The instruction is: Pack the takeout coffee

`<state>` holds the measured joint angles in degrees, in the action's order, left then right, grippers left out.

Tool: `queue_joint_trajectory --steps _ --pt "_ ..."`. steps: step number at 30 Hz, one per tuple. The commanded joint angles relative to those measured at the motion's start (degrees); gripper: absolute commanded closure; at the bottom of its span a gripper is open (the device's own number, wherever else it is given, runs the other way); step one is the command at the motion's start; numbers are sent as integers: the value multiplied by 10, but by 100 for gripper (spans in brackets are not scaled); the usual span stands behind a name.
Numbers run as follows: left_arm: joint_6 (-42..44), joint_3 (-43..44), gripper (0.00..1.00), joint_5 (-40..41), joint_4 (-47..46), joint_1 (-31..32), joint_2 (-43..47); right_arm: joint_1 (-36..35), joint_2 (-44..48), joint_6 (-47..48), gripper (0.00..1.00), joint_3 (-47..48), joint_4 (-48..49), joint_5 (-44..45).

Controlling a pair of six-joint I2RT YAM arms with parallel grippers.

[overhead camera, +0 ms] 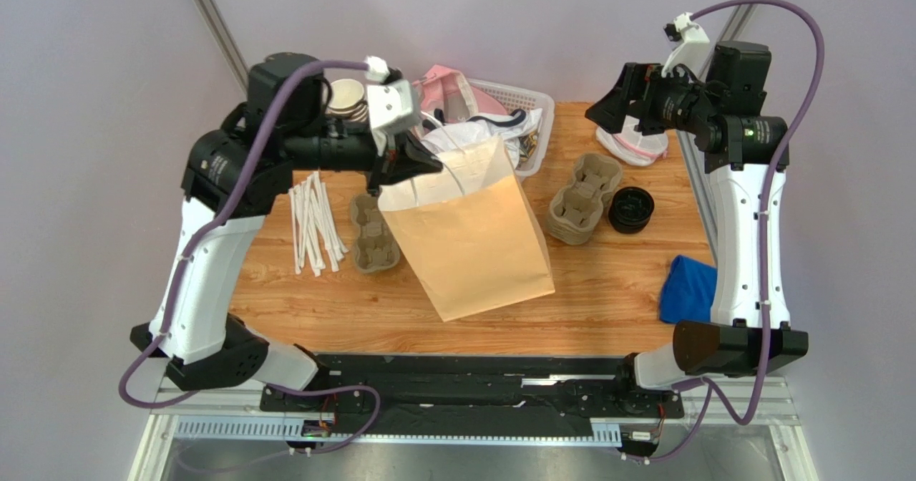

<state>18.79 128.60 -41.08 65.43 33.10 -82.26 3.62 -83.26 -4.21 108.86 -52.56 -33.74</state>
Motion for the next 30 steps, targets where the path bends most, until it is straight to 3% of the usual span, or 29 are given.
queue_joint_trajectory --steps 1,7,11,13,17,30 --pt "120 -57 100 20 36 72 11 -1 14 72 0 19 -52 -45" --pt "179 -270 100 63 3 136 87 -13 13 155 1 12 -133 -91" --pt "201 -417 100 124 -49 185 156 -89 15 193 1 0 -175 -74" --pt "201 -446 100 132 -51 195 166 -120 21 200 1 -6 -178 -55" --pt "187 -454 100 134 -50 199 170 -186 36 227 1 -7 -185 -47" --pt "199 -413 100 177 -54 198 142 -197 60 215 1 36 -214 -182"
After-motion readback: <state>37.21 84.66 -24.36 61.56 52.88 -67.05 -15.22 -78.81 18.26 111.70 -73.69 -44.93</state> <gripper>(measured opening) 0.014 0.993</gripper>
